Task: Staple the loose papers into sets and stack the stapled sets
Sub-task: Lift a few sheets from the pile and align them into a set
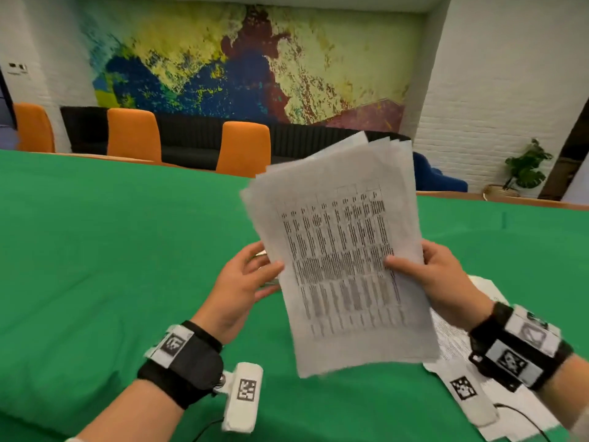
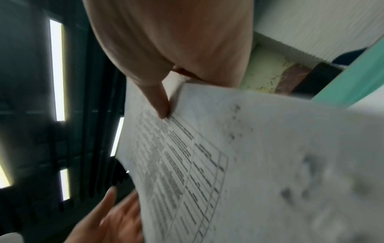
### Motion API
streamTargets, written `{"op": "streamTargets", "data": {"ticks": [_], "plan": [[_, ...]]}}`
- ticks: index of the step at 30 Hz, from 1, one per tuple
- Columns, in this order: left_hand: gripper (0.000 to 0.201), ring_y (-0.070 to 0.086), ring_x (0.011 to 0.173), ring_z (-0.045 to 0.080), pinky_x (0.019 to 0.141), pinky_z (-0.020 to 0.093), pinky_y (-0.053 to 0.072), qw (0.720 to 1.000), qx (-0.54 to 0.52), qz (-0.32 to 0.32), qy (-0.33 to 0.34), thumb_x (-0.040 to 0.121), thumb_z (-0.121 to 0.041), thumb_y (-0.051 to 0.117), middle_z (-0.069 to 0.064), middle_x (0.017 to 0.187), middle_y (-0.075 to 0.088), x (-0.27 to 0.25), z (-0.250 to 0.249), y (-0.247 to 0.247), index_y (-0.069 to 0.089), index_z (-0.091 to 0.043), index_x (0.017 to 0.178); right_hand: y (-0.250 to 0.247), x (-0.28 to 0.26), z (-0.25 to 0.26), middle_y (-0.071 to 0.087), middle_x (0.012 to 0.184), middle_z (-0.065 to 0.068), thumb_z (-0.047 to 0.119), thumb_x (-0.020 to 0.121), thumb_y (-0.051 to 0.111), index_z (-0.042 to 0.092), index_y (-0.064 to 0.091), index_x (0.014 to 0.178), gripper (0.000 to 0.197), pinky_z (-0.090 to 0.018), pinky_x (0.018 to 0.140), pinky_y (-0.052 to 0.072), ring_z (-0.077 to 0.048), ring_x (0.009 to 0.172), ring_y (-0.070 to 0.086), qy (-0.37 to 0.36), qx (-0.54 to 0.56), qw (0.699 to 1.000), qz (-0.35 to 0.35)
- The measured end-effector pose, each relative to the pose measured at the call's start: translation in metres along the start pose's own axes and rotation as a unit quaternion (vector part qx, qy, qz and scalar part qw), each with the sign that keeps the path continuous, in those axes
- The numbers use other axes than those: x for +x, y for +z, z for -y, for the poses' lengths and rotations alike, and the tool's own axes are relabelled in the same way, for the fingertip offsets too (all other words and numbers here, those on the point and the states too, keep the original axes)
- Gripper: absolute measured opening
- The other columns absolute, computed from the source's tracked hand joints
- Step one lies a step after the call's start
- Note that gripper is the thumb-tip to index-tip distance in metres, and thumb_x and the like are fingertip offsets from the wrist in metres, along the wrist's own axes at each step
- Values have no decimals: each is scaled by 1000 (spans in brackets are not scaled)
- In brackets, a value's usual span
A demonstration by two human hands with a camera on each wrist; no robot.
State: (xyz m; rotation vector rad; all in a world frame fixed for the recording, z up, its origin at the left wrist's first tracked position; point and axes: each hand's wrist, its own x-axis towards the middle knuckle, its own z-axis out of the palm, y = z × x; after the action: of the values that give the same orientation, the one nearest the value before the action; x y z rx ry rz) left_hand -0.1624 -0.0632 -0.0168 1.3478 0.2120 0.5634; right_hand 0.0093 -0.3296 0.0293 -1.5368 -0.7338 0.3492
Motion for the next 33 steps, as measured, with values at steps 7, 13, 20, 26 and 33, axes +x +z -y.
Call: {"op": "streamTargets", "data": {"ticks": [7,13,20,26,33], "plan": [[23,75,102,19,90,44,62,969,133,-65,199,100,0,61,0,109,78,29,-69,44,65,-19,113,32,24,32,77,119,-7,1,90,71,10,70,123,34,-31,85,62,-24,109,75,-135,70,985,-77],[22,72,98,4,79,22,60,949,183,-42,255,103,-9,60,-15,107,74,29,-87,39,57,-18,124,36,41,45,77,116,-12,24,77,82,8,68,122,50,-53,95,59,-33,109,73,-150,56,984,-84],[25,74,103,12,90,44,62,953,182,-71,230,102,-10,61,-7,111,76,32,-68,37,59,-30,116,56,38,42,79,109,-12,12,91,73,9,70,113,22,-54,90,62,-30,99,77,-131,54,986,-84],[22,70,91,-2,80,24,58,938,208,-100,259,99,-13,66,-14,103,72,42,-90,36,55,-26,114,55,48,61,79,106,-9,15,94,74,17,72,111,18,-44,83,64,-25,97,77,-204,20,973,-109],[17,74,98,13,88,46,63,945,179,-106,251,100,-23,66,-3,109,74,32,-64,35,57,-28,113,64,43,32,80,104,-8,14,95,72,17,74,106,12,-52,88,63,-26,97,77,-135,24,985,-104]]}}
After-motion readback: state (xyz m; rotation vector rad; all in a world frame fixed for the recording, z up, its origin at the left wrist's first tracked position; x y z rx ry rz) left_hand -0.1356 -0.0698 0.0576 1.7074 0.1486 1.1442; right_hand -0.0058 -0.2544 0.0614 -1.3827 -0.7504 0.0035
